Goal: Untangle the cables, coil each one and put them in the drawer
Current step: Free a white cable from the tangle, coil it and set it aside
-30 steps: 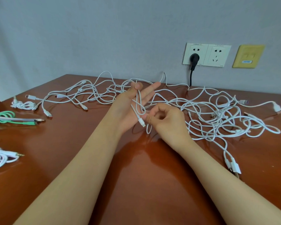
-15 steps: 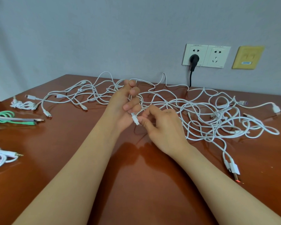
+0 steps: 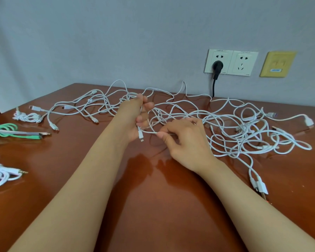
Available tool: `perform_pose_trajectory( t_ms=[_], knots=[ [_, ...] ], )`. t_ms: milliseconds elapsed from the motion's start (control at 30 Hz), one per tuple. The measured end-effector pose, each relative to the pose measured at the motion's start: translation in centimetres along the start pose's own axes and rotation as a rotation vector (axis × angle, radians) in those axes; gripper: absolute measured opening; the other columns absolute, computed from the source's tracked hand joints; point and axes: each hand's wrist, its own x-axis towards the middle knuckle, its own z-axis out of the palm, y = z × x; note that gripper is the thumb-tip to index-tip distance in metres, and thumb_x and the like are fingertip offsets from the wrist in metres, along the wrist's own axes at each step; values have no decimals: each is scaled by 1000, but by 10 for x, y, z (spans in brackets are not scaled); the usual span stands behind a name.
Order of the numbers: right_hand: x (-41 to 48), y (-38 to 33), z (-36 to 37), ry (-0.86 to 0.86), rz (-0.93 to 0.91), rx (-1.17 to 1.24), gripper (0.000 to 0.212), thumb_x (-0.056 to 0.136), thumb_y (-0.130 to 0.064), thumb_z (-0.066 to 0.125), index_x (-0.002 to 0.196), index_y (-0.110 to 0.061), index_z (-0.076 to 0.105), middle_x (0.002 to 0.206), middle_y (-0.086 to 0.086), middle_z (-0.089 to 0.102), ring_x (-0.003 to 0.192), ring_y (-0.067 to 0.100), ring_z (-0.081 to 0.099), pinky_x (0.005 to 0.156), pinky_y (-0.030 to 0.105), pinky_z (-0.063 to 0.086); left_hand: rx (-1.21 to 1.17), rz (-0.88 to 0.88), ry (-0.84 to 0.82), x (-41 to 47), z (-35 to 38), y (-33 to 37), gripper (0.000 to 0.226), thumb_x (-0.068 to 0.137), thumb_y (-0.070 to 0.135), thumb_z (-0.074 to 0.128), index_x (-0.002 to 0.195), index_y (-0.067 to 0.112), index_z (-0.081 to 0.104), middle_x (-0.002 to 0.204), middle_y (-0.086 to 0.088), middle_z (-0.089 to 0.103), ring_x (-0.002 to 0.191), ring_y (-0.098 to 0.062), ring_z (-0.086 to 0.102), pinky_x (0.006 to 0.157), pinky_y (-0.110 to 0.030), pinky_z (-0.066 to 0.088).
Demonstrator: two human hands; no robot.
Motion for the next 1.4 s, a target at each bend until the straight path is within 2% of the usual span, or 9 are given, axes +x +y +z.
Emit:
perform_pose_trajectory(
  t_ms=[133, 233, 367, 500, 700, 967, 1167, 1267, 1400],
  knots=[
    [0, 2, 7, 194, -119, -104, 17, 82, -27, 54, 69, -23, 65, 64, -16, 50, 73, 13, 54, 79, 32, 25, 94, 16, 15, -2, 3, -5, 29, 104, 23, 29, 80, 13, 43, 51, 2, 67, 43, -6, 63, 42, -13, 49],
    [1, 6, 8, 262, -143, -135, 20, 83, -28, 50, 74, -22, 67, 72, -5, 61, 76, 18, 55, 79, 34, 26, 128, -42, -66, -6, 6, -7, 30, 104, 22, 30, 78, 12, 42, 66, 0, 70, 48, -10, 66, 46, -18, 53],
    [1, 8, 9, 294, -136, -116, 21, 84, -28, 51, 78, -21, 69, 72, -2, 58, 78, 13, 43, 79, 32, 25, 358, -96, -111, -10, 8, -9, 31, 103, 25, 33, 78, 13, 46, 44, 6, 60, 40, -7, 60, 46, -23, 54],
    [2, 5, 6, 291, -98, -71, 10, 81, -31, 57, 76, -23, 61, 71, -6, 55, 77, 11, 43, 80, 30, 23, 637, -113, -125, -10, 9, -15, 33, 102, 32, 35, 75, 17, 47, 39, 4, 46, 26, -5, 41, 31, -12, 35],
    [-1, 4, 4, 215, 2, -1, 33, 74, -45, 59, 79, -22, 35, 60, -12, 47, 67, 7, 35, 75, 24, 18, 796, -227, -334, -13, 10, -18, 63, 92, 63, 15, 58, 14, 38, 35, 3, 29, 26, -4, 15, 36, -9, 11],
    [1, 13, 4, 154, 113, 374, 16, 84, -16, 42, 83, -31, 38, 70, -15, 54, 68, 12, 63, 75, 47, 47, 663, -316, -491, -8, 2, -11, 74, 82, 74, 4, 59, 14, 41, 36, 7, 19, 28, -3, 12, 38, -13, 6],
    [0, 17, 5, 54, 196, 333, 11, 70, -18, 46, 78, -26, 47, 67, -3, 60, 66, 26, 57, 72, 39, 47, 451, -327, -501, -7, -1, -6, 73, 81, 76, 7, 50, 18, 38, 38, 8, 18, 29, -2, 12, 39, -16, 2],
    [0, 17, 7, -41, 232, 345, 9, 80, -20, 49, 71, -20, 52, 62, 0, 59, 61, 20, 52, 65, 32, 41, 361, -330, -479, -5, -2, -4, 74, 79, 78, 5, 52, 16, 36, 36, 8, 19, 27, -3, 13, 38, -13, 3],
    [2, 18, 2, 83, 308, 533, 26, 92, -22, 45, 69, -18, 55, 61, -3, 60, 60, 5, 50, 64, 24, 38, 318, -333, -419, -3, -5, -3, 74, 87, 71, 7, 49, 16, 40, 36, 7, 20, 26, -2, 14, 36, -12, 6]
  ],
)
